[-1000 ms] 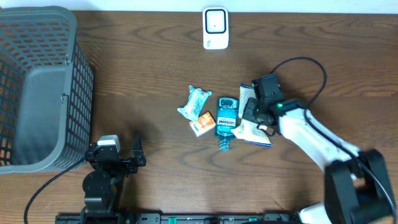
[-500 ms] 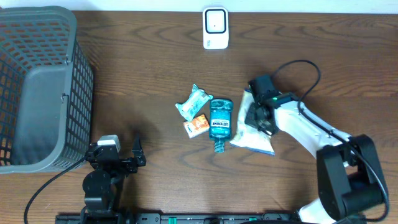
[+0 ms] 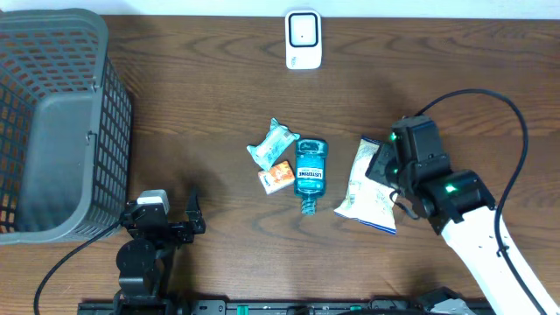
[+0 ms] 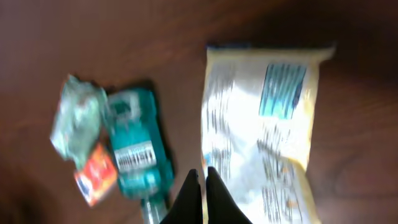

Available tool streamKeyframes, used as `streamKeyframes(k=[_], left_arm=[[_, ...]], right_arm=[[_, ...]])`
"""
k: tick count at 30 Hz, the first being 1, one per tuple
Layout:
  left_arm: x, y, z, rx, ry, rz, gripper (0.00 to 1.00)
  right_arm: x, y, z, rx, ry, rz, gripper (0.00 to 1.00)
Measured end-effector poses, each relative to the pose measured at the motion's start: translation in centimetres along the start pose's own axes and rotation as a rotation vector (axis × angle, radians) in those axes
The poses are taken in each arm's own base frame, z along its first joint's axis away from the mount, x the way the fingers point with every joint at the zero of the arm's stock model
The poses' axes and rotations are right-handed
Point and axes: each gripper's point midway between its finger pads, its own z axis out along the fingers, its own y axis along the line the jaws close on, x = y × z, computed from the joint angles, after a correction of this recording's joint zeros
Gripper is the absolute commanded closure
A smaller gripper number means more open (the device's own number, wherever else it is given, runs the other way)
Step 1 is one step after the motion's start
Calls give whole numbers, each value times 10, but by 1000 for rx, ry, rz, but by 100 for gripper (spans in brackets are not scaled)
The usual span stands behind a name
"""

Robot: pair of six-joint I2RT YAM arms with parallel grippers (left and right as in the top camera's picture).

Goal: Scan the item barcode
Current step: 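Grasp the white snack bag with the right gripper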

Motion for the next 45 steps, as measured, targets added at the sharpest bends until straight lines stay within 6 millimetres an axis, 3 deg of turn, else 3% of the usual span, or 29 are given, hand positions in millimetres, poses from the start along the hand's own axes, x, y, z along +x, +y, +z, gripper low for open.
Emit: streamKeyframes(k=[5, 10, 13, 23, 30, 34, 38, 45], left_arm=[[0, 0, 0, 0, 0, 0, 2], [0, 0, 0, 0, 0, 0, 2], [0, 0, 0, 0, 0, 0, 2], [0, 0, 0, 0, 0, 0, 2], [0, 0, 0, 0, 0, 0, 2], [0, 0, 0, 0, 0, 0, 2], [0, 0, 0, 0, 0, 0, 2], [0, 0, 0, 0, 0, 0, 2]], right_arm=[[48, -10, 31, 71, 160, -17, 99], [112, -51, 79, 245, 359, 66, 99], [132, -62, 94, 296, 433, 100, 99], [119, -34, 98, 206, 442, 75, 99], [61, 22, 62, 17, 297, 30, 96], [43, 25, 53, 8, 210, 17, 96], [47, 13, 75, 62, 200, 14, 99], [86, -8, 120, 153, 331, 19, 99]])
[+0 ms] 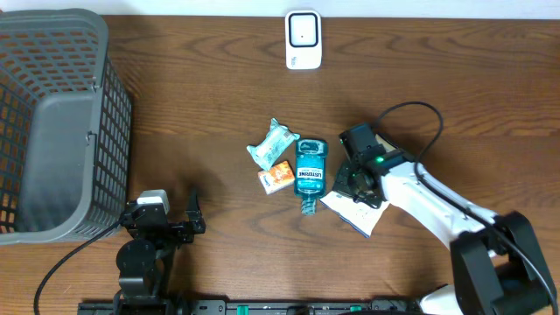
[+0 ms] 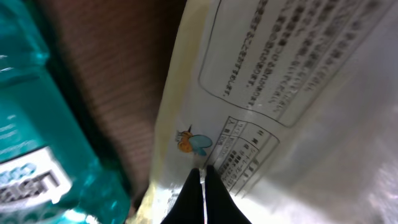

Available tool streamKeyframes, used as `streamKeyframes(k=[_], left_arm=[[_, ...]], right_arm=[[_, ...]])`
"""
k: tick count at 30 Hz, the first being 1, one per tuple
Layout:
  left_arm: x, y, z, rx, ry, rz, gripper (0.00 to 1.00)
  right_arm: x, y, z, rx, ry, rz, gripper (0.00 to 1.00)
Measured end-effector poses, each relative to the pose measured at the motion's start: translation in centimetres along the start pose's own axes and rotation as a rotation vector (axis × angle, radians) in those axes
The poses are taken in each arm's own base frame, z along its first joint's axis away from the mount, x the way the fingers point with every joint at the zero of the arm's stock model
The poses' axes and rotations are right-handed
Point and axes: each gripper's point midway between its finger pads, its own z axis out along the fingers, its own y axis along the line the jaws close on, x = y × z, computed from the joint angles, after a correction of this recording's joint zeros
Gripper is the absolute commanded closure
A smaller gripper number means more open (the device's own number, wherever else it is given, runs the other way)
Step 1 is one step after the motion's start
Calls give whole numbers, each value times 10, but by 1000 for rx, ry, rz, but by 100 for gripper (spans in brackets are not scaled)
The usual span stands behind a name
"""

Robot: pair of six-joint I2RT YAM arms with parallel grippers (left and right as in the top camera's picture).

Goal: Scan the item barcode
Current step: 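Grasp the white snack bag with the right gripper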

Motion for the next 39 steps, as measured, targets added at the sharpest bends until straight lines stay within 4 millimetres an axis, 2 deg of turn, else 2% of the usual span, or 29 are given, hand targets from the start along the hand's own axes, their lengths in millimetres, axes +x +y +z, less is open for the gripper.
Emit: streamKeyframes(k=[6, 9, 11, 12, 13, 15, 17, 19, 22, 25, 30, 32, 39], left_arm=[[0, 0, 0, 0, 0, 0, 2], [0, 0, 0, 0, 0, 0, 2], [0, 0, 0, 0, 0, 0, 2], [0, 0, 0, 0, 0, 0, 2], [0, 0, 0, 0, 0, 0, 2], [0, 0, 0, 0, 0, 0, 2], [0, 0, 0, 0, 0, 0, 2], [0, 0, 0, 0, 0, 0, 2], [0, 0, 0, 0, 0, 0, 2], [0, 0, 0, 0, 0, 0, 2], [0, 0, 0, 0, 0, 0, 2], [0, 0, 0, 0, 0, 0, 2], [0, 0, 0, 0, 1, 0, 2]], right_arm=[[-3, 10, -1, -35, -5, -36, 99], [-13, 25, -18, -88, -46, -78, 99], [-23, 37, -40, -140, -95, -100, 91], [-27, 41, -52, -163, -119, -106, 82], [-29, 44, -65, -184, -140, -114, 63], [-28, 45, -87, -208, -166, -123, 47], [-21, 33, -102, -192, -157, -98, 13], [-11, 13, -107, -136, -123, -66, 2], [3, -21, -109, -25, -67, 3, 1], [7, -47, -113, 61, -53, 88, 1], [0, -73, -115, 151, -136, 243, 1], [-6, -79, -105, 161, -184, 297, 1], [-14, -93, -50, 110, -305, 424, 1]])
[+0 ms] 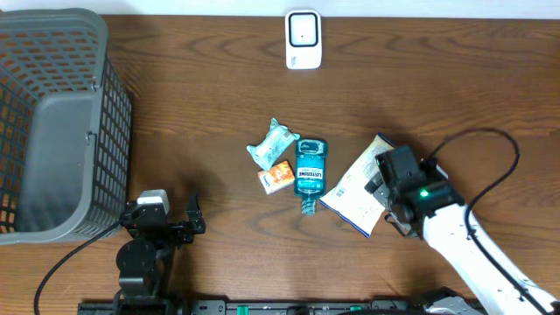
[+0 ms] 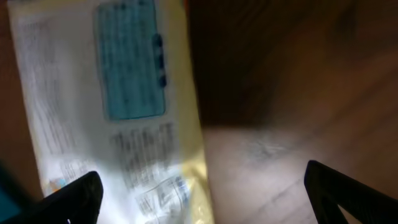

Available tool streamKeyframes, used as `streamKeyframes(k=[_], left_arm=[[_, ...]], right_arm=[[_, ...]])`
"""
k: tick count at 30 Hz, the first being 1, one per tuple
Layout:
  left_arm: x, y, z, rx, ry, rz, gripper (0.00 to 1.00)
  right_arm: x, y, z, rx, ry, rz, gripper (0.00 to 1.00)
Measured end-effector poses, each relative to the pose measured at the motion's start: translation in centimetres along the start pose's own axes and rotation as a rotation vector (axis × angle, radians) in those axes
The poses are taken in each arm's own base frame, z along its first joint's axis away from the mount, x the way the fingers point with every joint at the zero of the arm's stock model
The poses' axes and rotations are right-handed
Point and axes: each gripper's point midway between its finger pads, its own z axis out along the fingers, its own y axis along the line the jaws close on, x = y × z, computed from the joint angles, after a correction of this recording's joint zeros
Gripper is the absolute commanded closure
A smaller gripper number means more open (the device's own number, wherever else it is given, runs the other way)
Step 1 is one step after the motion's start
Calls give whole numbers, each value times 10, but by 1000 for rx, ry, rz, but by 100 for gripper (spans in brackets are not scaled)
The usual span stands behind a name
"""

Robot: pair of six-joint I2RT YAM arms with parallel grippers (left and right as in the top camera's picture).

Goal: Scan the item barcode
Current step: 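Grasp the white snack bag with the right gripper, then lift the snack bag and carry it toward the white scanner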

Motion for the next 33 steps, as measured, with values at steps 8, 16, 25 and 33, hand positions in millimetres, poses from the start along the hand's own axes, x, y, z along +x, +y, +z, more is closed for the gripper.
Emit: streamKeyframes(k=[8, 16, 25, 33], left_arm=[[0, 0, 0, 0, 0, 0, 2], [0, 0, 0, 0, 0, 0, 2], [0, 0, 0, 0, 0, 0, 2], [0, 0, 0, 0, 1, 0, 2]], right_arm=[[-2, 14, 31, -143, -59, 32, 1], [-9, 41, 62, -207, -112, -35, 99], [-7, 54, 51, -259, 44, -142, 99], [-14, 50, -36, -426, 4, -264, 99]])
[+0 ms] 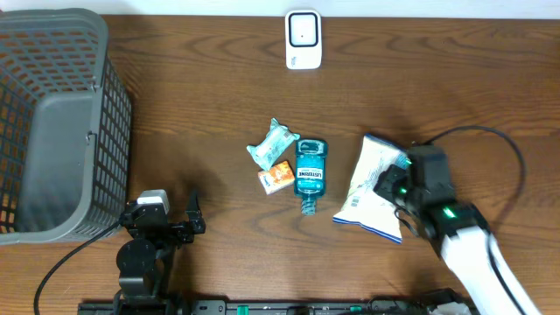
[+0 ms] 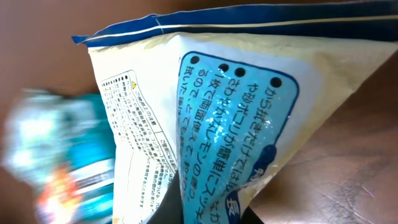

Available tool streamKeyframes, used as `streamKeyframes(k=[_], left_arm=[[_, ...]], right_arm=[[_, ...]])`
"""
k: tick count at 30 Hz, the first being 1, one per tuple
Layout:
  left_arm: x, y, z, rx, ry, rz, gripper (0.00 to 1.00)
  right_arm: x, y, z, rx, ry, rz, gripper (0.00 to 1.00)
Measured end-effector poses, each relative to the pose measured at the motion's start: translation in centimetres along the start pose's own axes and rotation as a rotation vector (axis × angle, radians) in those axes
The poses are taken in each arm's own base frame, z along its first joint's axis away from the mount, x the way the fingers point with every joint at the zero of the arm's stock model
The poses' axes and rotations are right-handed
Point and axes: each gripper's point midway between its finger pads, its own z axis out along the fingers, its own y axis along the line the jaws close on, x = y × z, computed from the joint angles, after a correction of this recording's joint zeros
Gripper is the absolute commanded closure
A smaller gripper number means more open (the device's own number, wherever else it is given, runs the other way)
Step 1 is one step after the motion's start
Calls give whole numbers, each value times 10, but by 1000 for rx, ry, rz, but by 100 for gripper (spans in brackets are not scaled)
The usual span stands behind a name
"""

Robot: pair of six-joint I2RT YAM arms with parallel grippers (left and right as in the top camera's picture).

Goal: Scan the item barcode
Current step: 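Lift the snack bag and carry it toward the white scanner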

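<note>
A pale yellow and blue snack bag (image 1: 366, 182) with Japanese print lies right of the table's middle. My right gripper (image 1: 391, 186) is at the bag's right side and shut on it. In the right wrist view the bag (image 2: 217, 106) is pinched into a raised fold between the dark fingers (image 2: 177, 202) of that gripper (image 2: 208, 210). The white scanner (image 1: 303, 39) stands at the far edge. My left gripper (image 1: 194, 214) rests parked near the front left, its jaws too small to read.
A teal mouthwash bottle (image 1: 311, 171), an orange packet (image 1: 276, 178) and a green-white packet (image 1: 273, 143) lie just left of the bag. The bottle shows blurred at the left of the wrist view (image 2: 68, 155). A grey mesh basket (image 1: 105, 105) fills the left side.
My right gripper was open over the bag's right edge with the bag lying flat and slanted. Now it is shut on the bag, which stands more upright and is creased into a fold.
My right gripper was shut above the flat bag. Then it was shut and low at the bag's left edge beside the bottle, and the bag had turned slantwise. Later it was open over the bag's right side. Now it grips the bag there.
</note>
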Motion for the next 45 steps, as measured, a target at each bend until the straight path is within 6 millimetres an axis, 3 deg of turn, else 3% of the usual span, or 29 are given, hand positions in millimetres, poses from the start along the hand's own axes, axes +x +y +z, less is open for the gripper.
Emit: streamKeyframes(k=[5, 10, 15, 25, 36, 41, 45], left_arm=[[0, 0, 0, 0, 0, 0, 2], [0, 0, 0, 0, 0, 0, 2], [0, 0, 0, 0, 0, 0, 2], [0, 0, 0, 0, 0, 0, 2], [0, 0, 0, 0, 0, 0, 2], [0, 0, 0, 0, 0, 0, 2], [0, 0, 0, 0, 0, 0, 2]], right_arm=[[-26, 34, -73, -203, -204, -72, 99], [-32, 50, -131, -357, -371, -167, 99], [-32, 55, -160, -420, -461, -228, 99], [-36, 59, -165, -444, -484, -223, 99], [-78, 92, -200, -554, -709, -254, 99], [-96, 110, -181, -532, -738, -320, 99], [-106, 121, -141, -420, -714, -376, 99]])
